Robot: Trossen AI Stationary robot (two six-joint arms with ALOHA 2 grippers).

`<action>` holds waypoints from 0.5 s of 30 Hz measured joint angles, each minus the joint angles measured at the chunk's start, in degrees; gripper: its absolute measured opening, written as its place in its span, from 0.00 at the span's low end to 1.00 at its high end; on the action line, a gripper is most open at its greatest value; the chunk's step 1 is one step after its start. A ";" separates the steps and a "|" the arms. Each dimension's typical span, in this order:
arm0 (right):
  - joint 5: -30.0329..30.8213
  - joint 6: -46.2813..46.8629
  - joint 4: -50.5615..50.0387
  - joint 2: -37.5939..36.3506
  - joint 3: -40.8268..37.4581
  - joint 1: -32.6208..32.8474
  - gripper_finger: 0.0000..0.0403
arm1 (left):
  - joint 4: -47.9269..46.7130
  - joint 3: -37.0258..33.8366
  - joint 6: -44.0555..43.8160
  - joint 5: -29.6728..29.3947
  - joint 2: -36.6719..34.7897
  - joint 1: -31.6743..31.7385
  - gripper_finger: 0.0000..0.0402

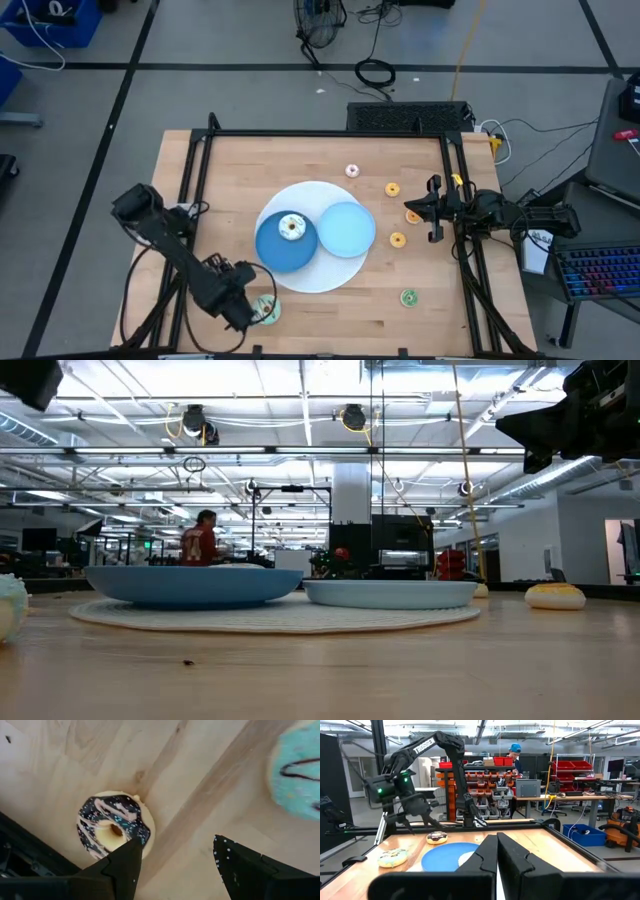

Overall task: Pick & Place donuts
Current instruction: Put the large black donut on the blue plate

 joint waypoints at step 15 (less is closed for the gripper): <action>0.00 0.01 -0.02 0.00 -0.02 0.02 0.00 | -3.77 -0.96 0.69 6.50 8.13 1.85 0.61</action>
